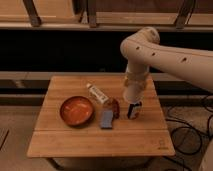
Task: Place the ceramic cup over the eraser
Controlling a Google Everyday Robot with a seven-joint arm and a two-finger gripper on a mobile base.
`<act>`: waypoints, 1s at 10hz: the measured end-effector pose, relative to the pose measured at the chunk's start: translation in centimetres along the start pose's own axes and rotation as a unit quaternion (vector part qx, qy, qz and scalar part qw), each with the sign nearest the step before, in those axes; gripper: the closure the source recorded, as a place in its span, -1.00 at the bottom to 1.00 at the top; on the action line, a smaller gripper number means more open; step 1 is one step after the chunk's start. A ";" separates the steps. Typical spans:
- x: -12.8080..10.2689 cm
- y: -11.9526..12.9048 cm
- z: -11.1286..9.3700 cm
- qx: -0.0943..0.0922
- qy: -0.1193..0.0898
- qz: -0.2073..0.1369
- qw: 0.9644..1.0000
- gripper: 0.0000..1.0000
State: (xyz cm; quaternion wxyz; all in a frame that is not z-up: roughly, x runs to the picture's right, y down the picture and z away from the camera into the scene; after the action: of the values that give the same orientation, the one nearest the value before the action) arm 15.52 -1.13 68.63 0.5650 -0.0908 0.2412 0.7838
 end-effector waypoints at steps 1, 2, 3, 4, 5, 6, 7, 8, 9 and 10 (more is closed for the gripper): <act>0.0 -0.6 0.1 -0.002 -0.003 0.010 1.000 1.00; 0.1 -1.1 0.3 -0.004 -0.003 0.019 1.000 1.00; 0.3 -1.5 0.3 -0.011 -0.003 0.030 0.999 1.00; 0.6 -2.0 0.4 -0.016 -0.003 0.039 0.999 1.00; 0.8 -2.3 0.4 -0.022 -0.005 0.045 0.999 1.00; 0.9 -2.6 0.4 -0.031 -0.010 0.051 0.998 1.00; 0.9 -2.6 0.5 -0.053 -0.020 0.058 0.997 1.00; 0.8 -2.7 0.5 -0.065 -0.026 0.061 0.996 1.00; 0.7 -3.0 0.5 -0.084 -0.038 0.065 0.994 1.00; 0.7 -3.2 0.6 -0.094 -0.043 0.066 0.992 1.00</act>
State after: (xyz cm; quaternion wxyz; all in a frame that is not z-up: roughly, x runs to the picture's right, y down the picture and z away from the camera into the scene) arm 18.37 0.50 67.94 0.5107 -0.0930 0.1476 0.8419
